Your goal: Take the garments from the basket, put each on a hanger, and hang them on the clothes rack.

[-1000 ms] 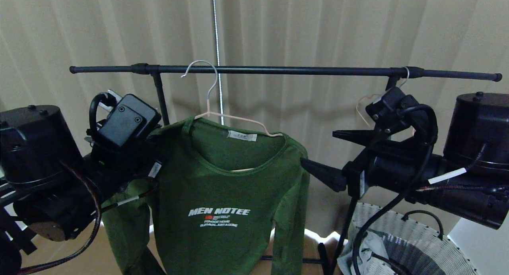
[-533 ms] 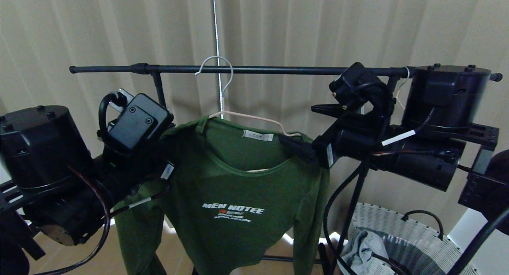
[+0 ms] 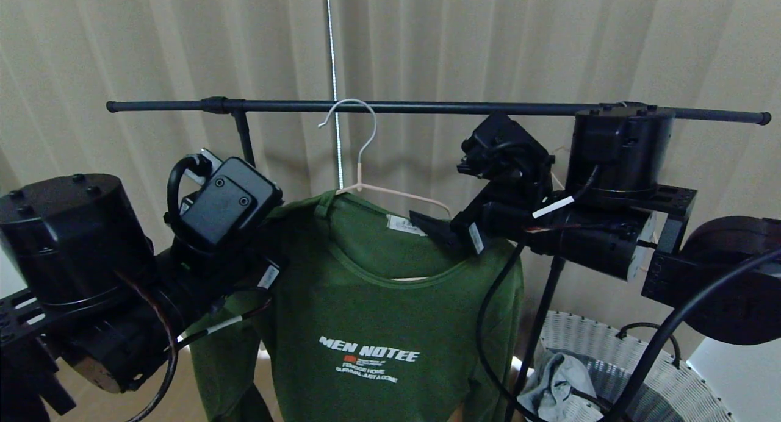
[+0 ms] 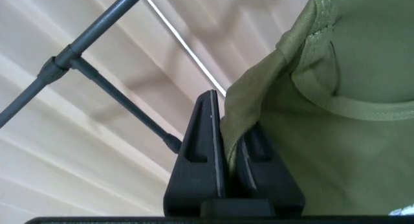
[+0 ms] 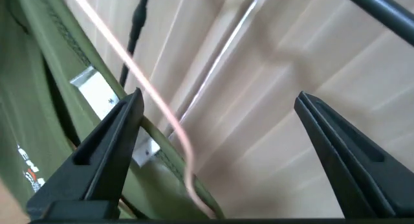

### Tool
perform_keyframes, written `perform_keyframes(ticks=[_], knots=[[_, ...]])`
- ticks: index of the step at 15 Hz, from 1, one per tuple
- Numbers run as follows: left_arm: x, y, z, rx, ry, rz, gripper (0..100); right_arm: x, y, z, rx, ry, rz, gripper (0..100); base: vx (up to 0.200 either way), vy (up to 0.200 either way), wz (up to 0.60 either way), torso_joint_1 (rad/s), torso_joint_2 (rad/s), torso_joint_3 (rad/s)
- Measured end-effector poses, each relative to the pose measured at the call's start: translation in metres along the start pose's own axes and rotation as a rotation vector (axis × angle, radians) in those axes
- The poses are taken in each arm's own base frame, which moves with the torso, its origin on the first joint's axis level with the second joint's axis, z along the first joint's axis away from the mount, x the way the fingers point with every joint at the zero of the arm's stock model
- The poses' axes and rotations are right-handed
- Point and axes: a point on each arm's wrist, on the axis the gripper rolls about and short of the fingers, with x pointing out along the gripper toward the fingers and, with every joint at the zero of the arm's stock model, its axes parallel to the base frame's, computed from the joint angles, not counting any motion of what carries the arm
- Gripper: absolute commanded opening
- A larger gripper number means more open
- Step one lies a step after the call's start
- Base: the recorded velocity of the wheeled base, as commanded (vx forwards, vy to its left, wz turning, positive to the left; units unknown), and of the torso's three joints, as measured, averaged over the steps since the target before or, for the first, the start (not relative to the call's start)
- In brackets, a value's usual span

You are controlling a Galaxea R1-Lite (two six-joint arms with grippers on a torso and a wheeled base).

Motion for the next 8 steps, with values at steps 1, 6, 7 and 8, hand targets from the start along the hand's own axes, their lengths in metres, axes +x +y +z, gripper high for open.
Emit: perform_keyframes(ticks=[1, 6, 7, 8], knots=[[0.0000, -0.0004, 0.0001, 0.000, 0.000, -0.001, 0, 0.0010, 0.0020, 0.0001, -0.003, 0.001, 0.006, 100, 0.000, 0.000, 0.00, 0.000, 0.00, 0.000], [0.0007, -0.0009, 0.0004, 0.001, -0.002, -0.003, 0, 0.0025, 0.0084, -0.0002, -0.009, 0.004, 0.025, 0, 0.000, 0.000, 0.00, 0.000, 0.00, 0.000], [0.0010, -0.0010, 0.0004, 0.001, -0.002, -0.002, 0, 0.0027, 0.0088, -0.0002, -0.009, 0.004, 0.026, 0, 0.000, 0.000, 0.00, 0.000, 0.00, 0.000], [0.0013, -0.0008, 0.0008, 0.000, -0.006, -0.001, 0, 0.0027, 0.0091, -0.0002, -0.008, 0.004, 0.027, 0, 0.000, 0.000, 0.00, 0.000, 0.00, 0.000]])
